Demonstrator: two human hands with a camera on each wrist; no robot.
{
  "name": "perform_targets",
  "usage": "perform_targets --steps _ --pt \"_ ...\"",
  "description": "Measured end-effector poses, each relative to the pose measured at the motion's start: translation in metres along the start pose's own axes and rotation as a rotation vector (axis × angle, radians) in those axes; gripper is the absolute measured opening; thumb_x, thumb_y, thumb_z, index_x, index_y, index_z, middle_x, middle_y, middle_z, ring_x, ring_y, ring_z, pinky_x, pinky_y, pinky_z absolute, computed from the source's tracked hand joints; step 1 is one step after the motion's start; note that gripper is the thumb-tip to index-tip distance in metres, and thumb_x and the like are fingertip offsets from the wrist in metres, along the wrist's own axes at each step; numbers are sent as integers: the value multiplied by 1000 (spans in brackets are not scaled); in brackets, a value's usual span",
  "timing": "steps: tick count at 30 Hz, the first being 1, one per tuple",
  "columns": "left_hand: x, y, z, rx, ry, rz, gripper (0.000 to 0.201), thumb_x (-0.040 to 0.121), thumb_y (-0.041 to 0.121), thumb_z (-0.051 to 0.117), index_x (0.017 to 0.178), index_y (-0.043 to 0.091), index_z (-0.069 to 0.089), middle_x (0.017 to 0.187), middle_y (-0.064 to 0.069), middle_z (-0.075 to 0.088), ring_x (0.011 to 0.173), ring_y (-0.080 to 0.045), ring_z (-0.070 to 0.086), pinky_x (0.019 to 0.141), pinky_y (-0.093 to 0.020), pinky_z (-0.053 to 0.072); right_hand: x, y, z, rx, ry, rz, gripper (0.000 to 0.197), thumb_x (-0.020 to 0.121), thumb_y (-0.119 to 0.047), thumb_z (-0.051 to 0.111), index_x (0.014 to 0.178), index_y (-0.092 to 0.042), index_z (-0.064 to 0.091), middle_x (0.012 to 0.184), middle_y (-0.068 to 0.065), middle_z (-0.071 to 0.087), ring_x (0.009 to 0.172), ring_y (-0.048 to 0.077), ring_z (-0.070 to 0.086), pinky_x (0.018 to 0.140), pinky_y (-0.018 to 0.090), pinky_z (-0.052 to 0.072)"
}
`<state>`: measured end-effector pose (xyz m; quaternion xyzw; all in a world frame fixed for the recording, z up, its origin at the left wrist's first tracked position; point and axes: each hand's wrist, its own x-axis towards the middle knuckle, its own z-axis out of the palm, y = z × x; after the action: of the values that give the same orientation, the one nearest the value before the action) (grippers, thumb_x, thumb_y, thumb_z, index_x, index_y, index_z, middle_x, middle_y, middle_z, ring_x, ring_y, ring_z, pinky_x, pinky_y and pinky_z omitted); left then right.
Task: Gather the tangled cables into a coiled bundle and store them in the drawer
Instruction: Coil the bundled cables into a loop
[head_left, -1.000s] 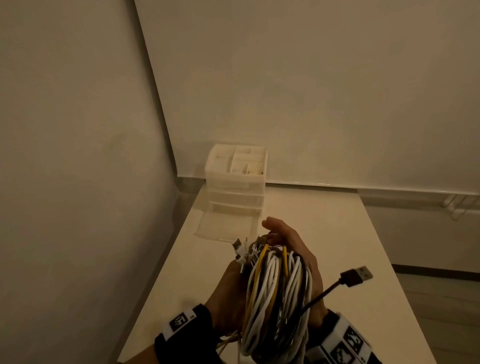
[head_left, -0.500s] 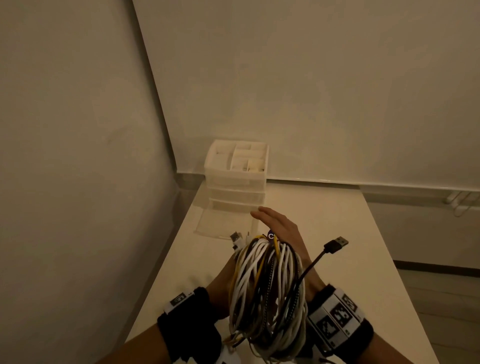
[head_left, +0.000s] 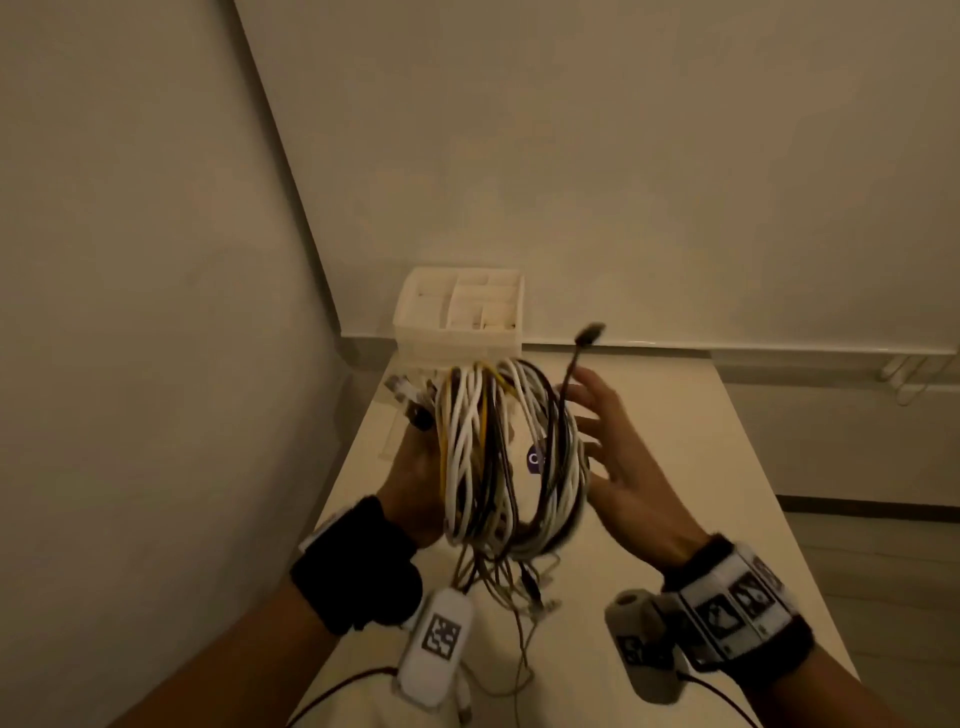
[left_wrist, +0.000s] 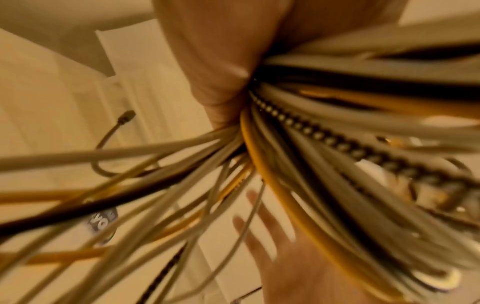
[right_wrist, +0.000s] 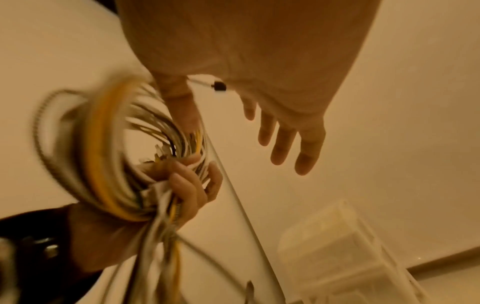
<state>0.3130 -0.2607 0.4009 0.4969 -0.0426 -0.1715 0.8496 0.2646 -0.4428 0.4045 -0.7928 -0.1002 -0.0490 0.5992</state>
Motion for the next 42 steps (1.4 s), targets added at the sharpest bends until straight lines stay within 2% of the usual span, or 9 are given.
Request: perform_targets --steps 3,11,14,18,21,25,29,35,42 --pt "16 15 -14 -122 55 81 37 94 44 51 94 16 75 88 -6 73 79 -20 70 68 -34 58 -11 17 -11 13 159 50 68 78 5 61 132 -34 44 126 -16 56 110 1 57 92 32 53" --pt "22 39 28 -279 -64 123 72 102 46 11 93 20 78 92 -4 75 85 -21 71 69 -37 59 15 -2 49 -8 -150 104 68 73 -13 69 130 -31 38 121 -20 51 108 2 52 89 23 45" --pt "16 40 40 -358 -188 132 73 101 43 2 126 10 61 107 -9 71 95 -24 70 76 -38 57 27 8 72 69 13 134 48 70 -26 75 114 -26 55 101 -12 68 89 7 65 78 34 56" --pt "1 46 43 -92 70 259 49 93 41 38 129 12 52 111 -10 67 93 -22 66 75 -36 58 22 12 78 -125 192 77 21 73 -12 66 66 -25 51 51 -16 55 48 2 50 50 12 35" --pt "4 45 31 231 343 447 46 81 19 60 118 -7 53 107 -28 61 82 -24 58 79 -40 49 10 6 76 -121 207 41 17 79 -14 65 85 -29 62 68 -15 66 61 0 60 55 12 44" --pt "7 44 27 299 431 561 21 92 -2 55 112 -3 50 72 9 68 65 -6 63 62 -23 53 -1 -2 69 -50 8 150 15 83 -14 66 93 -23 59 73 1 70 58 16 69 58 32 59" --pt "5 45 29 327 455 588 21 92 -7 53 113 -6 47 69 -1 59 50 -1 56 48 -17 49 -4 -3 60 -234 -58 182 11 81 -20 63 89 -17 56 74 5 66 64 24 66 66 47 58" --pt "0 44 32 373 457 613 23 93 -4 54 113 3 45 70 -7 53 46 -1 53 45 -18 49 -10 -8 56 -400 -101 176 46 80 -16 64 121 -25 45 96 -2 64 72 12 60 62 22 49" --pt "-10 44 19 607 440 585 24 92 1 58 108 12 44 72 -6 63 53 -9 61 58 -23 54 -24 -2 36 -584 -74 98 29 88 -17 56 113 -28 46 90 -6 63 71 11 59 67 33 54"
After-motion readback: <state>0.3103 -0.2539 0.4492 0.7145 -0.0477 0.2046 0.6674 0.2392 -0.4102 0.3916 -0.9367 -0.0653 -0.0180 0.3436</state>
